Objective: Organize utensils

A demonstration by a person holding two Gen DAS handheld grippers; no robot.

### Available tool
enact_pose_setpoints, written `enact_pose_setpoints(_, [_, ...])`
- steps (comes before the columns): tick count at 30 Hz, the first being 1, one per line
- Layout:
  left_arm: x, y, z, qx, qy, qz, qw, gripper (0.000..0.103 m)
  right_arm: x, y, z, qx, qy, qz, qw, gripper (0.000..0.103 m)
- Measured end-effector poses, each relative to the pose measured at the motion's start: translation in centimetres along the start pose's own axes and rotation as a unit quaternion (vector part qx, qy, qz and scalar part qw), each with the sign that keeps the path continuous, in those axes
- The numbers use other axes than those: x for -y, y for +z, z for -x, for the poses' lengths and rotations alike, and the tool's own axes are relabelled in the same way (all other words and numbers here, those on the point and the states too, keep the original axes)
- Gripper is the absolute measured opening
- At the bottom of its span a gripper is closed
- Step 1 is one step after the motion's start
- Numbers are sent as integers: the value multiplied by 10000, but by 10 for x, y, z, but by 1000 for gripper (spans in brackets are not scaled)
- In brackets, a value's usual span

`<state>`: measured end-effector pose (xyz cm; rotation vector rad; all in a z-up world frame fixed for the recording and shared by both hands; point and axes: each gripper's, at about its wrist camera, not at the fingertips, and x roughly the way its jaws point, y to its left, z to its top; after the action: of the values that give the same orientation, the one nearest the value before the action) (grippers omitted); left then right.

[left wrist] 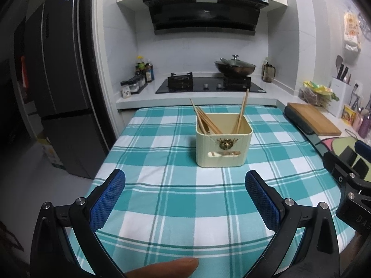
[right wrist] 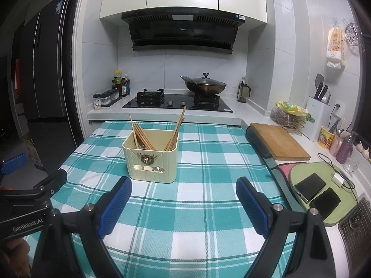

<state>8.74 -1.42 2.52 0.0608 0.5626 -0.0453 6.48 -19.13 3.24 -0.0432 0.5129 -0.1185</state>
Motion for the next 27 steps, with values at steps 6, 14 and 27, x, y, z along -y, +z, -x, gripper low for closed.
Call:
enact_pose_setpoints(6, [-2, -2, 1, 6, 32, 23, 10000, 103, 0, 3, 8, 112, -27, -23, 9999, 93])
enact_pose_setpoints(14, [-5, -3, -2, -43, 7, 59, 10000, 103, -3, 1, 8, 111, 1, -23, 9999, 93])
enact_pose_setpoints(27, [-7, -2, -1, -46, -3, 59, 10000, 103, -2, 0, 9, 80, 18, -36, 10000, 93])
